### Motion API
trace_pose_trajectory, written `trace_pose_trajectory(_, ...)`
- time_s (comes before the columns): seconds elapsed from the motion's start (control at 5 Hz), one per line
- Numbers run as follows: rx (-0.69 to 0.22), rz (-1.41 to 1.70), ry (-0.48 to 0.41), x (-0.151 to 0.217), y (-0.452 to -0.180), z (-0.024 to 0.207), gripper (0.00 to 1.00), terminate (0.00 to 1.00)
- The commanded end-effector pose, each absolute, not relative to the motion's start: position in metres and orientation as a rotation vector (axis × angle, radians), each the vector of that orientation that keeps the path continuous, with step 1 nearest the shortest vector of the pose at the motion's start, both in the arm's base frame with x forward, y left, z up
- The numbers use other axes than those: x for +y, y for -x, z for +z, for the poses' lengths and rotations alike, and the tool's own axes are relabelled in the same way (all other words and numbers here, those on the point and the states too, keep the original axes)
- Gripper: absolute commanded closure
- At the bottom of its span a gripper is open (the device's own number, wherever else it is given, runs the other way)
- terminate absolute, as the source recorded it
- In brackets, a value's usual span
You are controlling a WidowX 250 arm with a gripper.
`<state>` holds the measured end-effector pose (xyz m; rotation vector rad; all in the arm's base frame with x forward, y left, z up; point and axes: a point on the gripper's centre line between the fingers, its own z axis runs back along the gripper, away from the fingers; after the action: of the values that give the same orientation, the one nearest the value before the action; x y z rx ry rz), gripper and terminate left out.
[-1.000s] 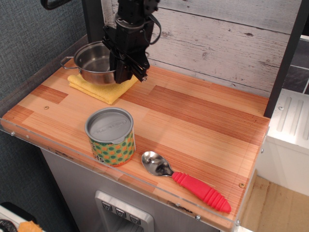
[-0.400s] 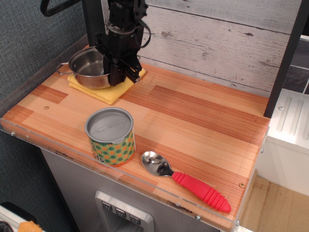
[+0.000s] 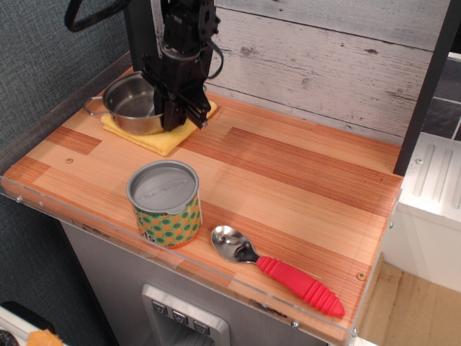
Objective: Place the silver pan on top of the yellow rag.
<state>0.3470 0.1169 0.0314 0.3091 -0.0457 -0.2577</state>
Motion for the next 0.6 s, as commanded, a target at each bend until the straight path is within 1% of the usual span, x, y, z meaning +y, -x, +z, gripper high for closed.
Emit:
trace_pose_trajectory(0.0, -0.123, -0.126, -0.313, 0.115, -0.333, 0.069, 0.0, 0.0)
trace_pose_trajectory(0.2, -0.112, -0.005, -0.304, 0.107, -0.333, 0.084, 0.0, 0.0)
trace_pose_trajectory(0.4, -0.082, 0.104, -0.274, 0.097, -0.332, 0.105, 0.0, 0.0)
